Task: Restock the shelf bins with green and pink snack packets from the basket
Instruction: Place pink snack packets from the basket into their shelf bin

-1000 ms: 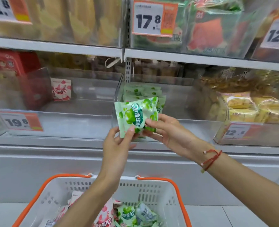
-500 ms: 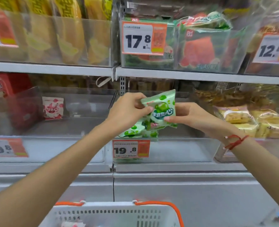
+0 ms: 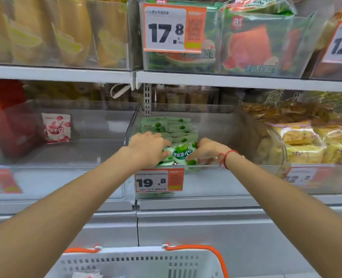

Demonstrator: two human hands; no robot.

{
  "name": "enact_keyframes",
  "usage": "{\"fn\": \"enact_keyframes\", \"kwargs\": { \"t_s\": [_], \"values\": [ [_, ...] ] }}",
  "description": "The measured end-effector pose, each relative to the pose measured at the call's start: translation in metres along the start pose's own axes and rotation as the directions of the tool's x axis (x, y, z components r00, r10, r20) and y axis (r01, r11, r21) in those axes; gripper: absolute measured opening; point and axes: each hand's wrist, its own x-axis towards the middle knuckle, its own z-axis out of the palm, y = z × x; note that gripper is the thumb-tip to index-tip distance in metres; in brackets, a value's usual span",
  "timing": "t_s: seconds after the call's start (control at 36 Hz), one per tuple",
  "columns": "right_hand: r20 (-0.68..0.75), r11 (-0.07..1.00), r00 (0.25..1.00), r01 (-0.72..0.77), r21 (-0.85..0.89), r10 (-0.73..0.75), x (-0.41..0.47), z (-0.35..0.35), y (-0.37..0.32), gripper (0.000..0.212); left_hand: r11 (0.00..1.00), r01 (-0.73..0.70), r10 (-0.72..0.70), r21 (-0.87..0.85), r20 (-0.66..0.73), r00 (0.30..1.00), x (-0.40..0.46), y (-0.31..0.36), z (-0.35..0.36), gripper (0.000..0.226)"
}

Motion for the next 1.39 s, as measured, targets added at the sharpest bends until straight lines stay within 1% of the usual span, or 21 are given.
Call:
{"fn": "enact_keyframes", "kwargs": {
  "t_s": [0.08,0.14,0.19,0.25,0.33,0.42,0.47,0.56,0.67,0.72,0.78,0.83,0.86,0.92,0.97,1.03,1.08,1.17,1.25,1.31,1.39],
  "values": [
    [-0.121,0.973,0.991,0.021,-0.231,-0.05,-0.001,0.0,-0.006,0.047,1.0,0.001,-0.001,-0.006,0.009,1.0,0.0,0.0,-0.001,0.047],
    [-0.161,0.96,0.985,0.018,-0.279,-0.065,-0.002,-0.001,-0.008,0.041,1.0,0.002,-0.002,-0.009,0.016,1.0,0.0,0.0,-0.001,0.047],
    [-0.091,0.975,0.995,0.018,-0.223,-0.039,-0.001,0.001,-0.011,0.034,1.0,0.003,-0.003,-0.006,0.025,1.0,0.0,0.0,-0.001,0.046],
    [-0.023,0.987,0.999,0.022,-0.157,-0.026,0.002,0.006,-0.015,0.037,1.0,0.005,-0.005,0.002,0.034,0.999,0.0,0.0,-0.001,0.046],
    [0.009,0.995,1.0,0.02,-0.101,-0.02,0.0,0.009,-0.019,0.039,1.0,0.012,-0.013,0.009,0.044,0.999,0.0,0.001,-0.002,0.047],
    [0.077,0.999,0.997,0.011,-0.036,-0.008,-0.004,0.004,-0.017,0.028,1.0,0.013,-0.012,-0.015,0.043,0.999,0.0,0.001,-0.003,0.047],
    [0.106,0.999,0.994,0.003,0.034,-0.006,-0.009,-0.001,-0.015,0.033,0.999,0.013,-0.012,-0.033,0.027,1.0,-0.002,0.001,-0.004,0.047],
    [0.084,0.999,0.996,0.038,0.017,-0.039,-0.026,-0.008,-0.013,0.036,0.997,0.011,-0.015,-0.081,-0.045,0.999,-0.008,0.001,-0.005,0.044],
    [-0.118,0.989,0.987,0.094,-0.116,-0.107,-0.048,-0.011,-0.007,0.035,0.978,0.016,-0.067,-0.207,-0.242,0.968,-0.03,0.007,-0.008,0.036],
    [-0.287,0.968,0.935,0.156,-0.195,-0.208,-0.064,-0.008,-0.003,0.035,0.947,0.013,-0.137,-0.321,-0.366,0.92,-0.047,0.01,-0.009,0.032],
    [-0.441,0.927,0.816,0.317,-0.202,-0.375,-0.089,0.001,-0.001,0.028,0.913,-0.018,-0.198,-0.407,-0.482,0.853,-0.069,0.016,-0.008,0.026],
    [-0.527,0.861,0.692,0.475,-0.183,-0.493,-0.118,0.015,-0.003,0.016,0.877,-0.055,-0.255,-0.477,-0.561,0.788,-0.091,0.023,-0.002,0.019],
    [-0.526,0.837,0.669,0.52,-0.173,-0.525,-0.13,0.024,-0.002,0.012,0.857,-0.068,-0.283,-0.511,-0.577,0.766,-0.103,0.026,0.002,0.016],
    [-0.443,0.815,0.695,0.553,-0.173,-0.566,-0.148,0.049,0.001,0.008,0.811,-0.065,-0.344,-0.581,-0.565,0.75,-0.123,0.03,0.018,0.011],
    [-0.271,0.823,0.777,0.531,-0.202,-0.568,-0.157,0.078,0.008,0.004,0.751,-0.012,-0.42,-0.66,-0.492,0.762,-0.139,0.033,0.041,0.007],
    [-0.071,0.817,0.832,0.519,-0.252,-0.551,-0.16,0.108,0.018,0.005,0.685,0.075,-0.485,-0.724,-0.377,0.789,-0.153,0.033,0.071,0.006],
    [0.105,0.812,0.857,0.513,-0.278,-0.505,-0.158,0.139,0.03,0.011,0.635,0.179,-0.522,-0.752,-0.247,0.816,-0.165,0.03,0.105,0.007],
    [0.301,0.826,0.863,0.488,-0.282,-0.407,-0.147,0.185,0.05,0.018,0.605,0.284,-0.524,-0.743,-0.104,0.845,-0.181,0.026,0.15,0.01],
    [0.459,0.865,0.847,0.42,-0.273,-0.267,-0.139,0.232,0.068,0.025,0.648,0.388,-0.47,-0.655,0.057,0.881,-0.195,0.023,0.19,0.02],
    [0.539,0.89,0.822,0.372,-0.263,-0.184,-0.137,0.263,0.076,0.039,0.695,0.435,-0.408,-0.572,0.185,0.894,-0.202,0.022,0.216,0.028],
    [0.609,0.932,0.787,0.288,-0.218,-0.101,-0.137,0.306,0.08,0.064,0.779,0.444,-0.286,-0.443,0.379,0.88,-0.215,0.023,0.25,0.04]
  ]
}}
